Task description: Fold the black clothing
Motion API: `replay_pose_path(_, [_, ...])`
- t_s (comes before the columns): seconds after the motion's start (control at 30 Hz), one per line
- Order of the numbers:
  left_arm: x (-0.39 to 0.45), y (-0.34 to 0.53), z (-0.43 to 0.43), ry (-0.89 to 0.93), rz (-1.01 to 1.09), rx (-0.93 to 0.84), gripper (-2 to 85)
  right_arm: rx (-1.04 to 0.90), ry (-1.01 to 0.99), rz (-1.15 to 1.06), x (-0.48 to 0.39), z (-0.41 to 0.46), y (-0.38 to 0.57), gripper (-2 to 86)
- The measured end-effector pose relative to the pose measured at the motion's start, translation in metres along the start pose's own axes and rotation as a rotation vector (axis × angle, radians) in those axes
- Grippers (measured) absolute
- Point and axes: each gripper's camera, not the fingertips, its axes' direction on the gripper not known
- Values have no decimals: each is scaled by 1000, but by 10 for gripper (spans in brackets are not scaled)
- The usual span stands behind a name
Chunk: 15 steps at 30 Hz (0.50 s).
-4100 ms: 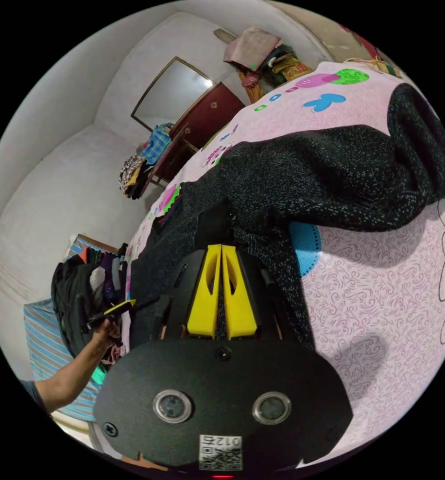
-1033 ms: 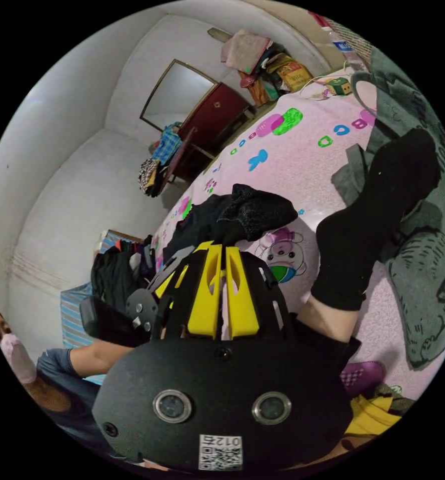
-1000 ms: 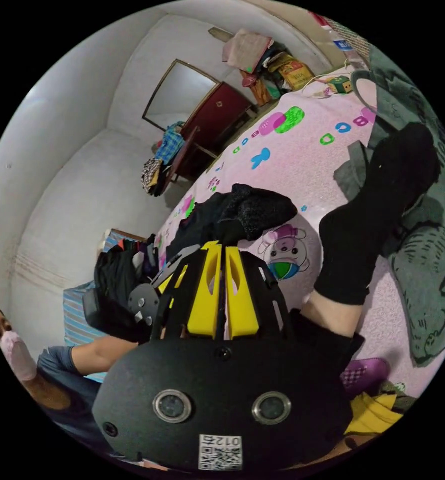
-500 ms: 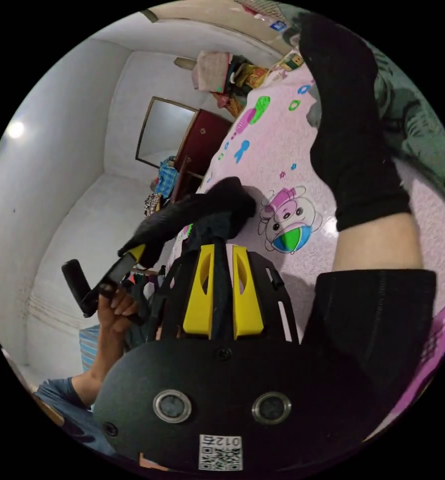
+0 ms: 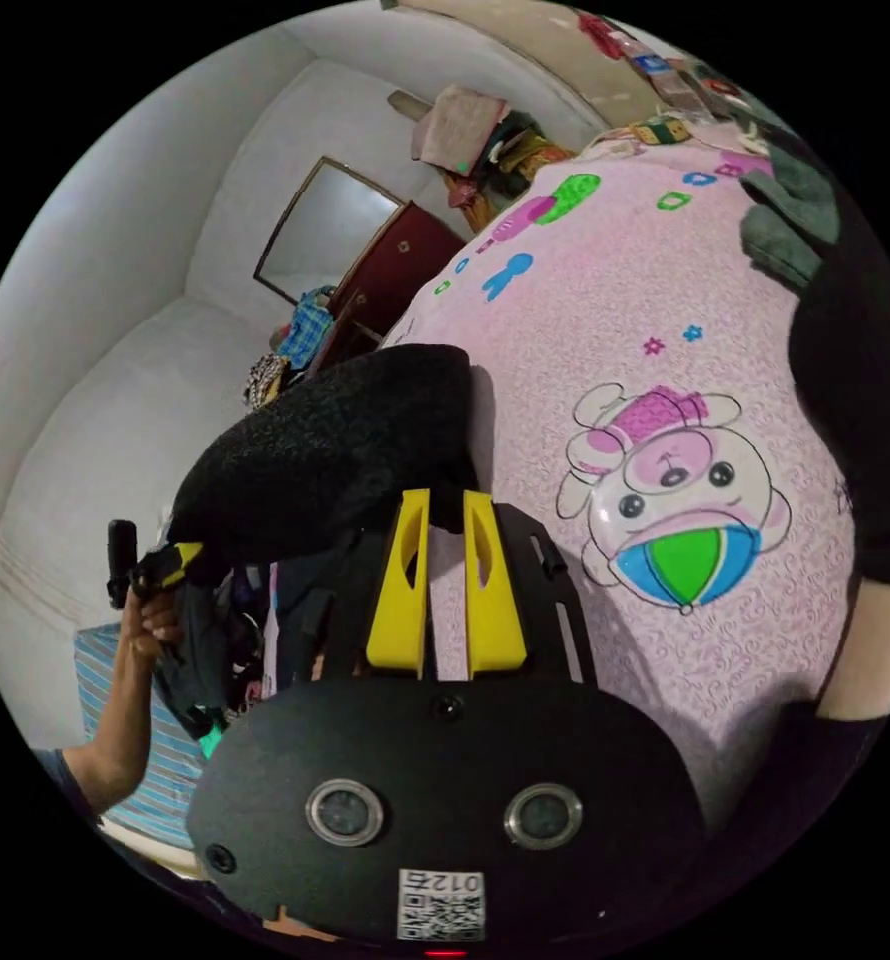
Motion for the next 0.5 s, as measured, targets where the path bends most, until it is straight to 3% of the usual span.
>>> replay_pose_path(0.17, [-118,-31,-82,-25,-134,22,1,-82,64,-166,-33,47,-7,54])
replay_pose_path(0.33, [-227,-52,-135,-89,-218,-90,2,-129,117,-262,-69,97,-13,56])
replay_pose_path(0.5, [-293,-56,-164,-71,-234,-85,2,-133,125,-286,-100,140,-25,62])
